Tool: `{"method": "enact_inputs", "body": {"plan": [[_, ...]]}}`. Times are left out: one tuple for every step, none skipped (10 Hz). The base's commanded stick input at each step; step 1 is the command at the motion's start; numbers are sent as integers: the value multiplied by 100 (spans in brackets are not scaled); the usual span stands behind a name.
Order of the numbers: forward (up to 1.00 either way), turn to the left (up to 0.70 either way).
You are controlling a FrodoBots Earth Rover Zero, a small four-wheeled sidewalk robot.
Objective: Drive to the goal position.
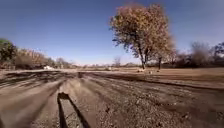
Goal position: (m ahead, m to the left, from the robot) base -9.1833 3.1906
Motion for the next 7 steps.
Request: {"method": "enact_inputs", "body": {"plan": [[50,0],[50,0],[50,0],[50,0],[50,0],[50,0],[50,0]]}}
